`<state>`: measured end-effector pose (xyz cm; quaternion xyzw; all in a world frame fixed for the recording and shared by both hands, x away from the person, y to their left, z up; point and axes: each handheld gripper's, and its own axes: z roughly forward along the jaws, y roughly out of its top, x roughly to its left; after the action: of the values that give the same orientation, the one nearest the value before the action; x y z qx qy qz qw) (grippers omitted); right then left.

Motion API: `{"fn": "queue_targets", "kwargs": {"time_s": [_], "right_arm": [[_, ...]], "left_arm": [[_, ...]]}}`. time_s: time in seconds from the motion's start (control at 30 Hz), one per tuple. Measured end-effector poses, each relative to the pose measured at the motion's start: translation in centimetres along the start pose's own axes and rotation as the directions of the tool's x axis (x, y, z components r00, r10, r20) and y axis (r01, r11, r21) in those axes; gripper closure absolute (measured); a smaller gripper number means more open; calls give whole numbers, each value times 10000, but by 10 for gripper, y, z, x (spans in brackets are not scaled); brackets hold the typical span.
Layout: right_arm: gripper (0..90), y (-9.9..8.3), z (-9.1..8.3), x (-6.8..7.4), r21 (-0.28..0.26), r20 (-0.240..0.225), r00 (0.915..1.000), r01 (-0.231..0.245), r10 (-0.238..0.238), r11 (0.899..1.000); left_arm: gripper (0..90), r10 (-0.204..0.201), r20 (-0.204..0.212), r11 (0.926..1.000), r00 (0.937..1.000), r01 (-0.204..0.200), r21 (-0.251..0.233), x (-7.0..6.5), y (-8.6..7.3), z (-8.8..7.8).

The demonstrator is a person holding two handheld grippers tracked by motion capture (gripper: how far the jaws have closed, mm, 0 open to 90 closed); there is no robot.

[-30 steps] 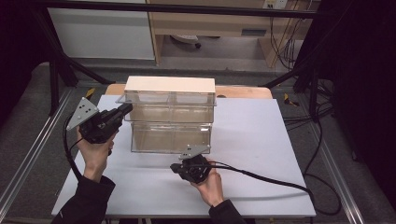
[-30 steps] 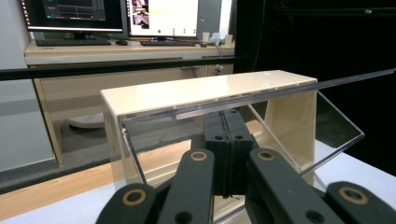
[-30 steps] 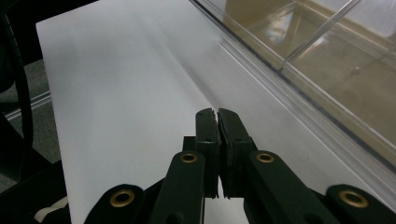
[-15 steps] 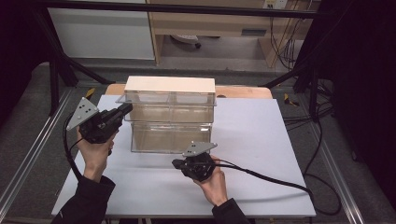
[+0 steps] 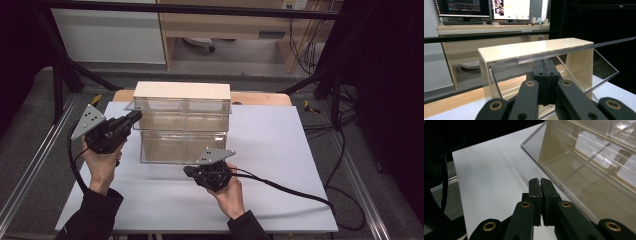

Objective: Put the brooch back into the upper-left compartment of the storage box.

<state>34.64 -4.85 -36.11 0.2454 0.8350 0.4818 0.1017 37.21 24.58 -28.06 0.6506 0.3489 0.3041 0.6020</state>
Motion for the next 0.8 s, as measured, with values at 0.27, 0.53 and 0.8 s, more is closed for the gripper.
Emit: {"fn": "queue_targets", "kwargs": {"time_s": [0.27, 0.53, 0.8], "right_arm": [[880, 8, -6, 1, -287, 40, 9999, 112, -110, 9995], [880, 16, -10, 3, -605, 50, 9999, 150, -147, 9981], [880, 26, -16, 3, -947, 118, 9997, 216, -205, 9953]], "left_arm": [[896, 4, -9, 10000, 10000, -4, -3, 0, 0, 0], [896, 3, -17, 10000, 10000, -3, -4, 0, 0, 0], [896, 14, -29, 10000, 10000, -14, 0, 0, 0, 0]]}}
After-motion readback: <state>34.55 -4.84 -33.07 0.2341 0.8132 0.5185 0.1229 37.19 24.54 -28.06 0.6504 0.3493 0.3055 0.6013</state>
